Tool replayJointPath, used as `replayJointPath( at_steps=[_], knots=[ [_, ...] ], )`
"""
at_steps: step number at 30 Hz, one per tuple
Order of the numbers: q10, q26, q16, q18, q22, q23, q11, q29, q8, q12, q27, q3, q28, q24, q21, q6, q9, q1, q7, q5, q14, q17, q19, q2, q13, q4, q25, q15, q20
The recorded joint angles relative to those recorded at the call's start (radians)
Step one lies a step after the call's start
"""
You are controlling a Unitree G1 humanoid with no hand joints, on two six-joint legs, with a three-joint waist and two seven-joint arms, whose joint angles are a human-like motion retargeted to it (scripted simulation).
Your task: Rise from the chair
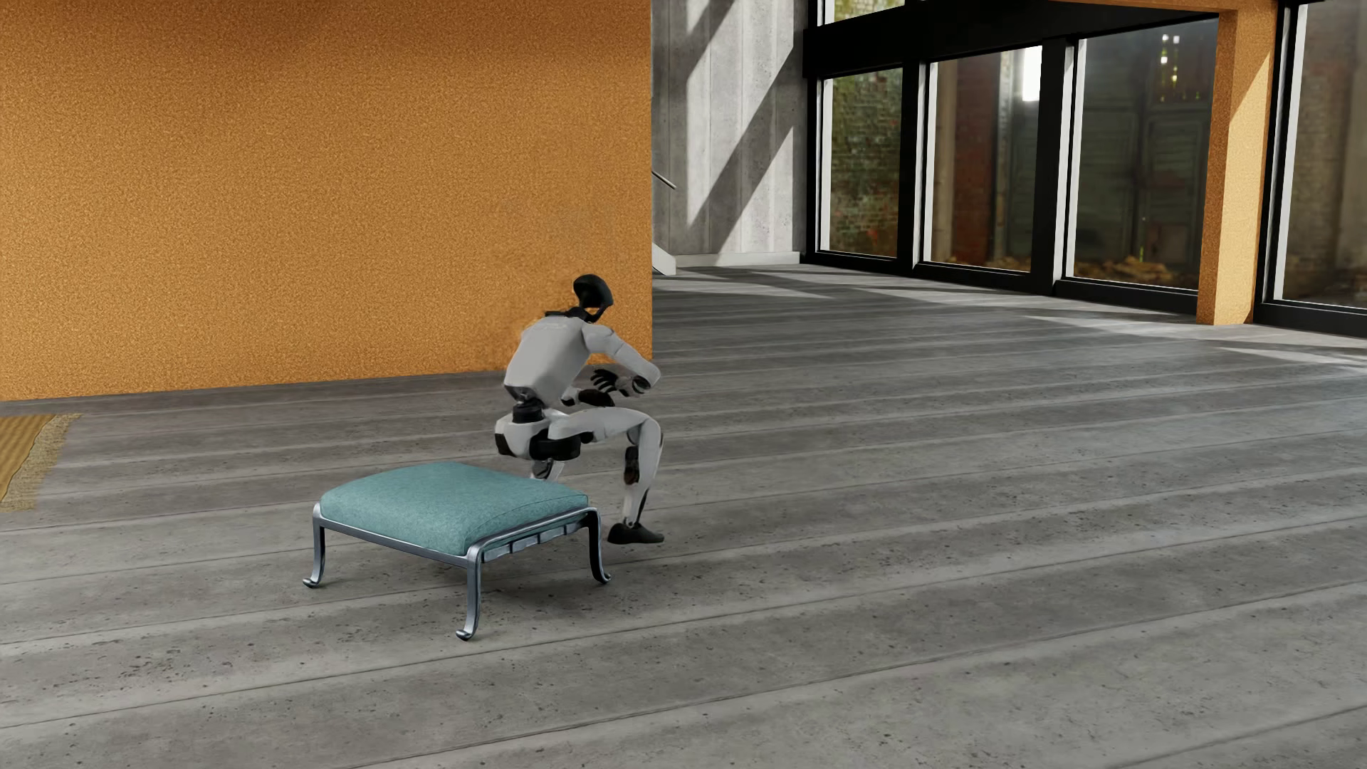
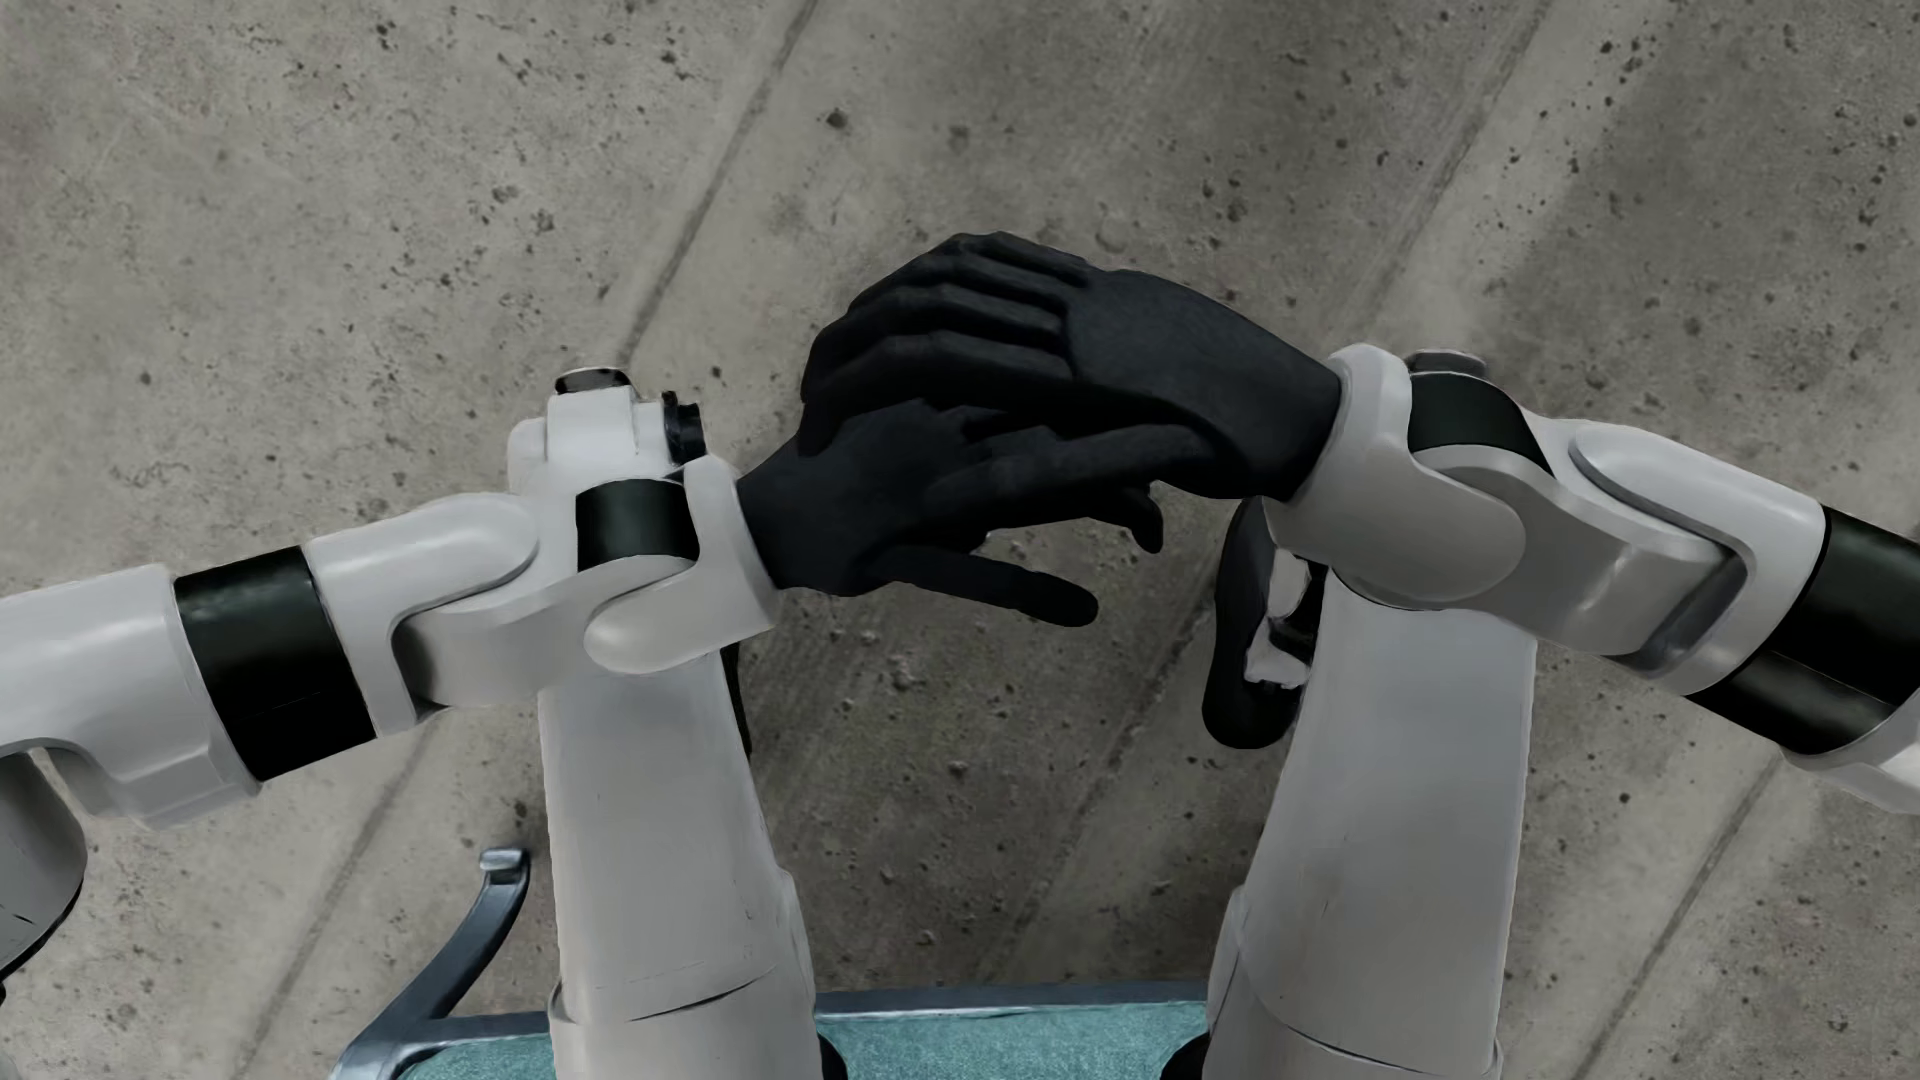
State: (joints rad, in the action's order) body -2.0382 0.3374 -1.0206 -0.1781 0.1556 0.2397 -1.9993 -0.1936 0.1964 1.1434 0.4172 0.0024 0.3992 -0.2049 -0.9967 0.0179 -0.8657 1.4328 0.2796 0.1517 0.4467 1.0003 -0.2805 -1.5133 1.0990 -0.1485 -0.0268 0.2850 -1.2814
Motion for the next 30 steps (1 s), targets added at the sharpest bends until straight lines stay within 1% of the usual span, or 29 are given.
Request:
replayJointPath(
  at_steps=[1,3,5,7,9,11,12,13,14,15,16,17,18,19,20,21,23,25,26,27,29,30],
  knots=[
    [0.017,0.008,-0.009,0.003,0.009,0.011,0.016,-0.013,-0.002,0.011,0.009,-0.001,0.019,-0.001,-0.011,0.001,-0.012,0.011,-0.003,-0.006,0.005,0.005,0.005,-0.011,0.023,0.004,-0.006,0.009,-0.003],
    [0.072,0.012,0.001,0.02,0.001,-0.004,0.067,-0.022,-0.017,0.012,0.013,0.0,0.022,-0.006,-0.013,0.006,-0.017,0.002,-0.022,-0.014,0.008,-0.003,0.023,0.005,0.023,0.017,0.001,0.029,-0.004],
    [0.163,0.009,0.039,0.024,-0.06,-0.069,0.155,0.008,-0.032,-0.041,0.001,0.0,-0.012,-0.02,0.03,0.007,-0.004,-0.044,-0.036,-0.021,0.005,-0.046,0.033,0.064,-0.031,0.018,0.031,0.04,0.039],
    [0.294,0.006,0.108,0.035,-0.169,-0.188,0.286,0.069,-0.056,-0.114,-0.018,-0.002,-0.081,-0.049,0.083,0.004,0.023,-0.124,-0.061,-0.03,-0.014,-0.124,0.053,0.156,-0.103,0.016,0.083,0.034,0.1],
    [0.46,0.003,0.219,0.054,-0.329,-0.352,0.453,0.16,-0.082,-0.186,-0.042,-0.001,-0.184,-0.086,0.13,0.0,0.053,-0.241,-0.091,-0.041,-0.044,-0.23,0.076,0.284,-0.166,0.018,0.156,0.011,0.173],
    [0.648,0.009,0.359,0.082,-0.526,-0.562,0.648,0.272,-0.111,-0.269,-0.063,-0.001,-0.335,-0.139,0.18,-0.006,0.099,-0.385,-0.124,-0.053,-0.086,-0.365,0.1,0.436,-0.24,0.026,0.251,-0.028,0.268],
    [0.745,0.016,0.433,0.093,-0.635,-0.68,0.75,0.303,-0.126,-0.313,-0.067,-0.002,-0.393,-0.172,0.199,-0.008,0.127,-0.462,-0.141,-0.061,-0.109,-0.436,0.111,0.518,-0.278,0.027,0.3,-0.052,0.311],
    [0.843,0.012,0.504,0.105,-0.738,-0.798,0.853,0.328,-0.142,-0.359,-0.074,-0.002,-0.448,-0.195,0.216,-0.012,0.16,-0.542,-0.162,-0.065,-0.135,-0.508,0.12,0.602,-0.317,0.029,0.348,-0.079,0.346],
    [0.943,0.012,0.568,0.111,-0.832,-0.918,0.959,0.353,-0.156,-0.402,-0.083,-0.002,-0.502,-0.211,0.245,-0.014,0.197,-0.622,-0.18,-0.072,-0.162,-0.573,0.13,0.688,-0.356,0.032,0.375,-0.108,0.393],
    [1.046,-0.013,0.622,0.119,-0.912,-1.028,1.066,0.372,-0.169,-0.448,-0.113,-0.001,-0.546,-0.2,0.277,-0.019,0.237,-0.704,-0.199,-0.081,-0.189,-0.628,0.144,0.773,-0.399,0.035,0.383,-0.14,0.447],
    [1.15,-0.066,0.666,0.13,-0.985,-1.124,1.175,0.365,-0.182,-0.495,-0.157,0.001,-0.539,-0.174,0.309,-0.025,0.278,-0.79,-0.218,-0.091,-0.218,-0.674,0.158,0.862,-0.444,0.042,0.369,-0.171,0.49],
    [1.251,-0.128,0.696,0.142,-1.04,-1.19,1.285,0.344,-0.192,-0.547,-0.211,0.004,-0.527,-0.14,0.342,-0.031,0.32,-0.875,-0.237,-0.103,-0.247,-0.707,0.171,0.953,-0.499,0.049,0.344,-0.203,0.523],
    [1.352,-0.169,0.712,0.155,-1.076,-1.242,1.398,0.345,-0.201,-0.604,-0.255,0.007,-0.529,-0.108,0.386,-0.033,0.369,-0.958,-0.252,-0.111,-0.274,-0.725,0.183,1.046,-0.556,0.06,0.31,-0.232,0.559],
    [1.456,-0.184,0.71,0.167,-1.094,-1.277,1.512,0.358,-0.212,-0.667,-0.279,0.009,-0.558,-0.08,0.424,-0.038,0.417,-1.051,-0.276,-0.123,-0.299,-0.733,0.195,1.146,-0.617,0.071,0.279,-0.262,0.601],
    [1.549,-0.179,0.697,0.172,-1.092,-1.301,1.612,0.375,-0.223,-0.733,-0.284,0.009,-0.591,-0.062,0.459,-0.042,0.469,-1.136,-0.297,-0.13,-0.32,-0.733,0.2,1.237,-0.681,0.08,0.257,-0.287,0.643],
    [1.631,-0.174,0.677,0.176,-1.074,-1.308,1.699,0.379,-0.234,-0.798,-0.285,0.008,-0.609,-0.052,0.488,-0.043,0.524,-1.209,-0.314,-0.135,-0.336,-0.723,0.204,1.315,-0.746,0.088,0.24,-0.305,0.679],
    [1.783,-0.148,0.635,0.182,-1.04,-1.316,1.873,0.367,-0.256,-0.928,-0.273,0.012,-0.618,-0.045,0.541,-0.046,0.632,-1.353,-0.347,-0.147,-0.358,-0.701,0.215,1.472,-0.87,0.101,0.22,-0.337,0.752],
    [1.889,-0.14,0.609,0.178,-1.043,-1.345,1.929,0.357,-0.274,-1.015,-0.267,0.013,-0.618,-0.03,0.606,-0.045,0.719,-1.444,-0.376,-0.153,-0.372,-0.692,0.212,1.541,-0.948,0.106,0.211,-0.324,0.821],
    [1.888,-0.136,0.605,0.16,-1.076,-1.349,1.979,0.353,-0.292,-1.061,-0.264,0.021,-0.6,-0.024,0.663,-0.054,0.726,-1.513,-0.408,-0.153,-0.339,-0.686,0.2,1.635,-1.005,0.099,0.186,-0.317,0.885],
    [1.886,-0.149,0.608,0.157,-1.117,-1.378,2.003,0.34,-0.299,-1.088,-0.269,0.023,-0.56,-0.008,0.695,-0.057,0.748,-1.544,-0.416,-0.153,-0.322,-0.688,0.195,1.681,-1.03,0.096,0.171,-0.308,0.919],
    [1.885,-0.203,0.626,0.164,-1.223,-1.437,2.002,0.312,-0.306,-1.122,-0.286,0.029,-0.485,0.033,0.732,-0.062,0.797,-1.591,-0.42,-0.154,-0.3,-0.704,0.193,1.728,-1.071,0.096,0.157,-0.285,0.959],
    [1.885,-0.222,0.634,0.163,-1.271,-1.464,1.999,0.305,-0.309,-1.126,-0.292,0.031,-0.468,0.047,0.742,-0.063,0.811,-1.609,-0.425,-0.154,-0.294,-0.711,0.191,1.742,-1.079,0.096,0.154,-0.28,0.975]
  ],
)
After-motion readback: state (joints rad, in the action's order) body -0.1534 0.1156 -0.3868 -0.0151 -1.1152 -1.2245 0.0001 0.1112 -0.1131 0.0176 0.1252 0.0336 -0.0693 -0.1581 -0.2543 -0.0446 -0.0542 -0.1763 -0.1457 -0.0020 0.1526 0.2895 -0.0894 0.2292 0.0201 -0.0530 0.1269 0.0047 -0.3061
